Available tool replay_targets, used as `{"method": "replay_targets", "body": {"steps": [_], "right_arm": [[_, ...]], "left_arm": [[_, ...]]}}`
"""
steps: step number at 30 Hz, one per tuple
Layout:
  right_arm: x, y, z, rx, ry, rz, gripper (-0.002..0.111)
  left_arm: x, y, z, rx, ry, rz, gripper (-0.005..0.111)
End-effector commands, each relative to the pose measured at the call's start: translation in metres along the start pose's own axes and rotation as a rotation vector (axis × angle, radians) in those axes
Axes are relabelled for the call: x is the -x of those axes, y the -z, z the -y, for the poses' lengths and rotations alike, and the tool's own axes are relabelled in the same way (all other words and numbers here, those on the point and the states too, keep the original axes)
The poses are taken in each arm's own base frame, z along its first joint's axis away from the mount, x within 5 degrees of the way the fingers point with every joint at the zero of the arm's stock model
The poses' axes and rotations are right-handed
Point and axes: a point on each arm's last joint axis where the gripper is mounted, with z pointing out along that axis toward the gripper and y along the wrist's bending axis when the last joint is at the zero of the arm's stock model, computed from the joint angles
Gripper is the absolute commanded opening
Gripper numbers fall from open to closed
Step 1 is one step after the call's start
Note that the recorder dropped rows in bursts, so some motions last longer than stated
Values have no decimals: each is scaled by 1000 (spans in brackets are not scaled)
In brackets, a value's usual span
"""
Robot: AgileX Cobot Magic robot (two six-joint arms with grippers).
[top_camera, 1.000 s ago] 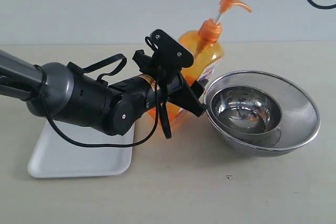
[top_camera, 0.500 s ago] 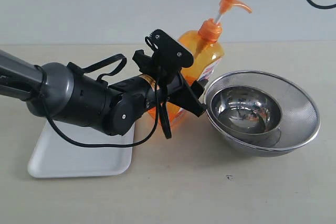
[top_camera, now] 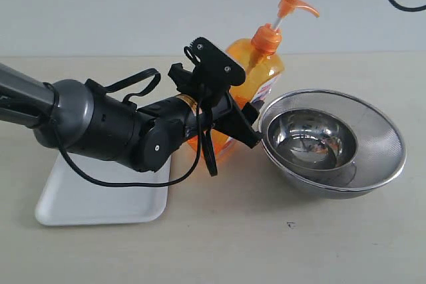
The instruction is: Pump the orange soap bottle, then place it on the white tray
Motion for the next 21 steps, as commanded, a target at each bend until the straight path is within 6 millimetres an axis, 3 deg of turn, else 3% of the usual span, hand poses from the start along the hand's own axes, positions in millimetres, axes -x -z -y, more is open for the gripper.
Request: {"method": "replay_targets", "body": {"steps": [1, 21], "right_arm": [[-16, -17, -3, 83, -25, -97, 0], [-29, -28, -7, 122, -44, -134, 0]], "left_arm": [[14, 0, -1, 28, -19, 100, 5], [15, 0, -2, 35, -19, 113, 5]]}}
